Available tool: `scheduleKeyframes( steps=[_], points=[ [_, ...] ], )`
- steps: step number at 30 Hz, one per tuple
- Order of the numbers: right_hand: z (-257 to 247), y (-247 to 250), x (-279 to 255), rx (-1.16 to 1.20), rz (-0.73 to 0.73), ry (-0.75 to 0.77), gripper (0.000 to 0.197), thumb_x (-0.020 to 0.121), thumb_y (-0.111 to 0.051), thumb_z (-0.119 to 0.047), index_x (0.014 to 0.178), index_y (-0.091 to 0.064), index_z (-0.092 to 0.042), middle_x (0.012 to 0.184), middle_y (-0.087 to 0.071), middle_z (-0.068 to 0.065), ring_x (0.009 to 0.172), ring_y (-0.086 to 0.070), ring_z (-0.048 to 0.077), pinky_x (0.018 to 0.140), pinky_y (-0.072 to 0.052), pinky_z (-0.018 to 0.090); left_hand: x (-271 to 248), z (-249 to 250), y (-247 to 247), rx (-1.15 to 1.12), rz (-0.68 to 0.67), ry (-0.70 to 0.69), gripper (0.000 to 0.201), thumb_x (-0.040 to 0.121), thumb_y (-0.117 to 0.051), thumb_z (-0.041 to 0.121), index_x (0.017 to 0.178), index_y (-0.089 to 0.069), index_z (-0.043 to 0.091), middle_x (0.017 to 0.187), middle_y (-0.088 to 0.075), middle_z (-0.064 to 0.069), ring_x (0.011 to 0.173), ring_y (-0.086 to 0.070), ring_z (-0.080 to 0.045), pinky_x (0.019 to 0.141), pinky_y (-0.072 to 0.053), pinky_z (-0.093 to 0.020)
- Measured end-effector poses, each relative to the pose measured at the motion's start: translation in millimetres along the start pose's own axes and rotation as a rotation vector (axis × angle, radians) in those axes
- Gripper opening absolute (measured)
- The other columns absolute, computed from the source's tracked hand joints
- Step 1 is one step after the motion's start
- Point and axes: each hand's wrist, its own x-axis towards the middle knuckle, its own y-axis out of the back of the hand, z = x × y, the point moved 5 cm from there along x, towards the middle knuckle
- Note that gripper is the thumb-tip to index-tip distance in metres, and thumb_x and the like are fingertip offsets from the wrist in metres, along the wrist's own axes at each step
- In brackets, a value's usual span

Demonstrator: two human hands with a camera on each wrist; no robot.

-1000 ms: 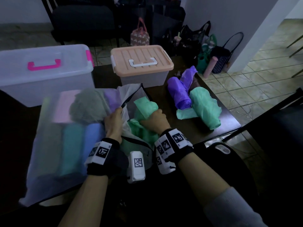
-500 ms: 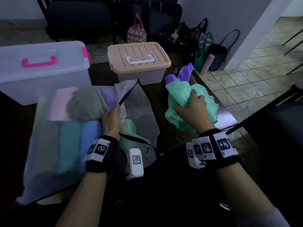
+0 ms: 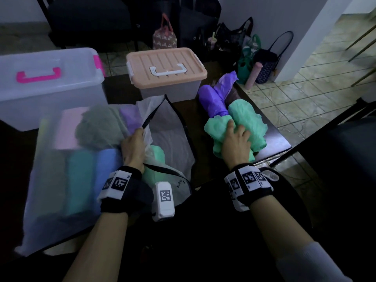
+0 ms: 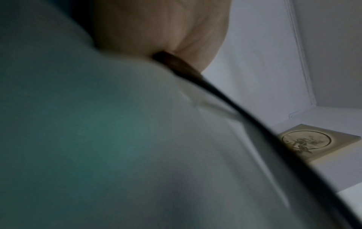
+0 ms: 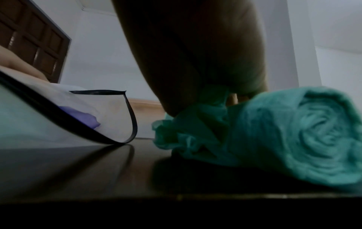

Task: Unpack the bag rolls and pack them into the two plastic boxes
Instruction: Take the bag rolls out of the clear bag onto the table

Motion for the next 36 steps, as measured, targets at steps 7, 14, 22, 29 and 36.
scheduleKeyframes(
  steps=[7,14,22,29,36],
  points=[
    [0,-2,10,-0.001,-0.037,-0.002,0.056,0.095,-0.034,-0.006,0.148,-0.016,-0.008,0.139,-0.031,0.023,0.124,-0.032,0.040,0.097,-0.037,0.046,0,1,1,0.009,-0.002,0.033,0.027,0.086,-0.053,0.028,0.065,-0.050,0.011,0.081,-0.049,-0.011,0.078,-0.046,-0.021,0.069,-0.039,-0.036],
    [-15,44,7,0.292,-0.126,0.049,0.089,0.081,-0.061,-0.026,0.149,-0.008,-0.007,0.142,-0.027,0.022,0.131,-0.025,0.039,0.109,-0.020,0.043,-3,22,14,0.024,-0.002,0.015,0.023,0.088,-0.053,0.030,0.072,-0.056,0.014,0.076,-0.054,-0.002,0.078,-0.048,-0.019,0.068,-0.042,-0.031],
    [-116,34,-37,0.843,-0.570,0.140,0.019,0.092,-0.050,-0.011,0.106,-0.060,-0.002,0.086,-0.061,0.010,0.081,-0.060,0.022,0.087,-0.049,0.038,-6,34,43,0.216,-0.054,-0.115,0.023,0.092,-0.049,0.032,0.093,-0.060,0.012,0.091,-0.057,-0.010,0.085,-0.052,-0.021,0.076,-0.042,-0.035],
    [-136,-7,-73,0.635,-0.832,0.050,0.063,0.087,-0.061,-0.042,0.128,-0.048,0.004,0.124,-0.057,0.015,0.103,-0.058,0.028,0.077,-0.046,0.031,-9,42,62,0.209,-0.025,-0.127,0.026,0.090,-0.050,0.032,0.068,-0.055,0.019,0.085,-0.060,-0.008,0.088,-0.054,-0.021,0.089,-0.044,-0.040],
    [-140,-12,-72,0.725,-0.778,0.024,0.059,0.079,-0.072,-0.035,0.122,-0.055,0.001,0.116,-0.061,0.012,0.106,-0.059,0.026,0.088,-0.050,0.033,-12,42,67,0.102,0.006,-0.106,0.011,0.095,-0.049,0.029,0.095,-0.057,0.020,0.096,-0.058,-0.004,0.090,-0.052,-0.019,0.082,-0.042,-0.032]
  ],
)
